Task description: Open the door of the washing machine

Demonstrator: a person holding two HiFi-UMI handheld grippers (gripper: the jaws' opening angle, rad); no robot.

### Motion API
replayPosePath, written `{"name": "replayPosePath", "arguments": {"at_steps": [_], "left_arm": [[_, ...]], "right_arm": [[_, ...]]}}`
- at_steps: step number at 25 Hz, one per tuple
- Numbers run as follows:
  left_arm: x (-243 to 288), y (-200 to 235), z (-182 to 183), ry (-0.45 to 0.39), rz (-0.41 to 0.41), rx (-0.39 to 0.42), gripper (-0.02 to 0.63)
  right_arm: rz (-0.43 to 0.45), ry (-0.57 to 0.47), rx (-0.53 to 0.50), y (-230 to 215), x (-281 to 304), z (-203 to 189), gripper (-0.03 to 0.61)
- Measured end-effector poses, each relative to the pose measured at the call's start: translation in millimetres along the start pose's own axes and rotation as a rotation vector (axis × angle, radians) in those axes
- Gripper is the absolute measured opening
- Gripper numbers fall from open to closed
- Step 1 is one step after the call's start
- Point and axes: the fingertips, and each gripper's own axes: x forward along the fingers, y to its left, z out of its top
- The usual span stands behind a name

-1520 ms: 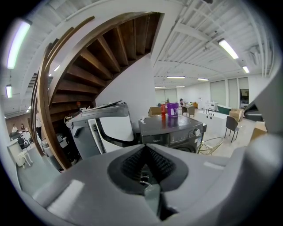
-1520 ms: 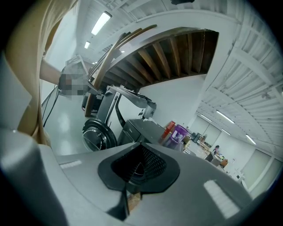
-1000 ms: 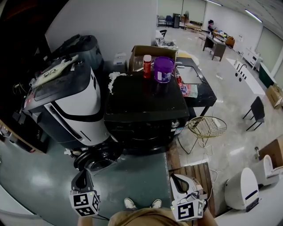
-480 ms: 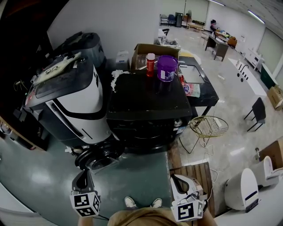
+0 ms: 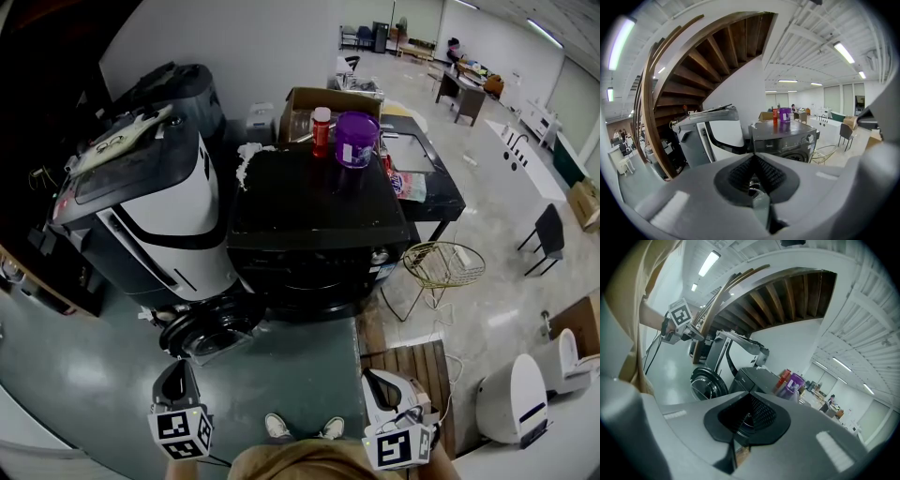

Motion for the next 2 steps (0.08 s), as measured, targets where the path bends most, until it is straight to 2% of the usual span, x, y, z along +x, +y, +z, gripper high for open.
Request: {"name": "replayPosePath", "arguments": {"at_steps": [2], "left_arm": [[0.6, 0.8, -0.5, -0.002, -0.002, 0.0, 0.06]], "right_arm": [[0.0, 0.001, 0.001, 1.4, 0.6, 0.1, 0.005]]}}
